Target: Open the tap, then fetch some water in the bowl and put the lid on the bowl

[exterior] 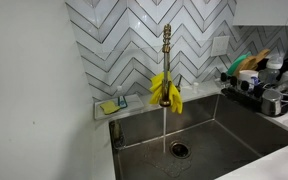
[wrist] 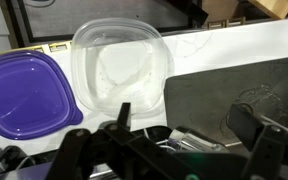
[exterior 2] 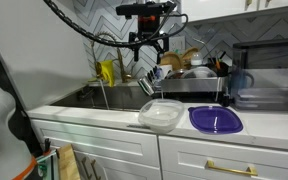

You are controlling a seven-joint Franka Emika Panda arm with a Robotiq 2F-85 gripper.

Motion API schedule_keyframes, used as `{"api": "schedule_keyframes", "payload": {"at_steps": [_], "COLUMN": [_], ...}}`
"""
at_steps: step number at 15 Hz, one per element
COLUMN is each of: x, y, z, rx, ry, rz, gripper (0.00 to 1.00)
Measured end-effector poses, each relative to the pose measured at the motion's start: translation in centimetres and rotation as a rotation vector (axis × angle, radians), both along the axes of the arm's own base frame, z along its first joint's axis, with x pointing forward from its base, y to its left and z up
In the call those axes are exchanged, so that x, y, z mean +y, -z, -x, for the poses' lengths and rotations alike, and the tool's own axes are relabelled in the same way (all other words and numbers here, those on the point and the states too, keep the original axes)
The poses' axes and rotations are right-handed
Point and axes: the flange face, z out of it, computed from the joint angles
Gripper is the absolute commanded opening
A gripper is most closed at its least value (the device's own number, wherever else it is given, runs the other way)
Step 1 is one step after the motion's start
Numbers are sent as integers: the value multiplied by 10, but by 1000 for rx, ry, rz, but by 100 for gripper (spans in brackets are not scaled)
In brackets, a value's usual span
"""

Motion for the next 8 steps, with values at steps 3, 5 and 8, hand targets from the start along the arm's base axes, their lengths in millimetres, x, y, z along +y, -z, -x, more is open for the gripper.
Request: {"api": "schedule_keyframes", "payload": {"at_steps": [3,5,8], "x": [-34,-32,-28], "y": [6,5,6], "z": [10,9,6], "rx": [2,0,4], "ry": [-20,-22,-31], "rz": [-15,-13,-7], "gripper": [100,100,100]}}
